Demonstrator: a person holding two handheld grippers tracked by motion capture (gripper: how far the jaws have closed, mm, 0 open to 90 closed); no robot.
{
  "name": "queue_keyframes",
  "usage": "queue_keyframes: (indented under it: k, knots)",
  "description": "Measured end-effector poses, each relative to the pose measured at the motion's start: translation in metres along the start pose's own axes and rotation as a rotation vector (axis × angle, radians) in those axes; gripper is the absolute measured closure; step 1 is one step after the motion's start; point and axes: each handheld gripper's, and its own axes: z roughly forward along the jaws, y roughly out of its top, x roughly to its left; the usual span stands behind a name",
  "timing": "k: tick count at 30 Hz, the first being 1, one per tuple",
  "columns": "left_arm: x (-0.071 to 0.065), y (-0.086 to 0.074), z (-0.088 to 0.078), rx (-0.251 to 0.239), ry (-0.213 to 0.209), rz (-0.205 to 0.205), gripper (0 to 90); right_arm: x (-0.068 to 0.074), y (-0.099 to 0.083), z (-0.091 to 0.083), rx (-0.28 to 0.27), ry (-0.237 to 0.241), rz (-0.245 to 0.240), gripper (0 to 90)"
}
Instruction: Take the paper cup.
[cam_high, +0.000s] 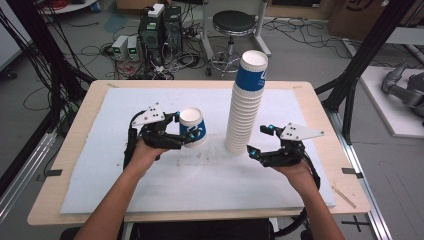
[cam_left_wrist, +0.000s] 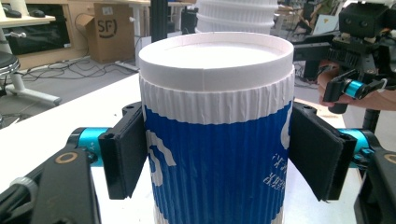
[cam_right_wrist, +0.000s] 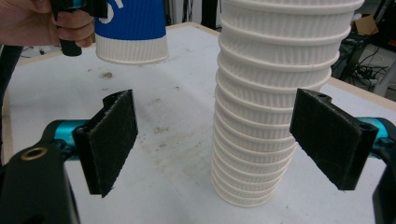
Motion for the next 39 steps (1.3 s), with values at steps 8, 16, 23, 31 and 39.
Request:
queue_keyframes:
  k: [8, 16, 23, 31, 39]
  knots:
    - [-0.008, 0.000, 0.003, -0.023, 0.005, -0.010, 25.7, 0.009, 0.000, 0.004, -0.004, 0.030, -0.012, 15.4]
    - [-0.012, 0.004, 0.010, -0.019, -0.016, -0.012, 25.8, 0.021, 0.001, 0.019, -0.004, 0.109, -0.017, 15.4]
    - [-0.020, 0.009, 0.016, -0.018, -0.041, 0.000, 25.7, 0.029, 0.004, 0.027, -0.013, 0.147, -0.022, 15.5]
    - [-0.029, 0.015, 0.026, -0.013, -0.065, 0.015, 25.8, 0.034, 0.007, 0.034, -0.016, 0.162, -0.026, 15.5]
    - [-0.032, 0.018, 0.029, -0.008, -0.076, 0.022, 25.8, 0.036, 0.009, 0.036, -0.019, 0.168, -0.030, 15.5]
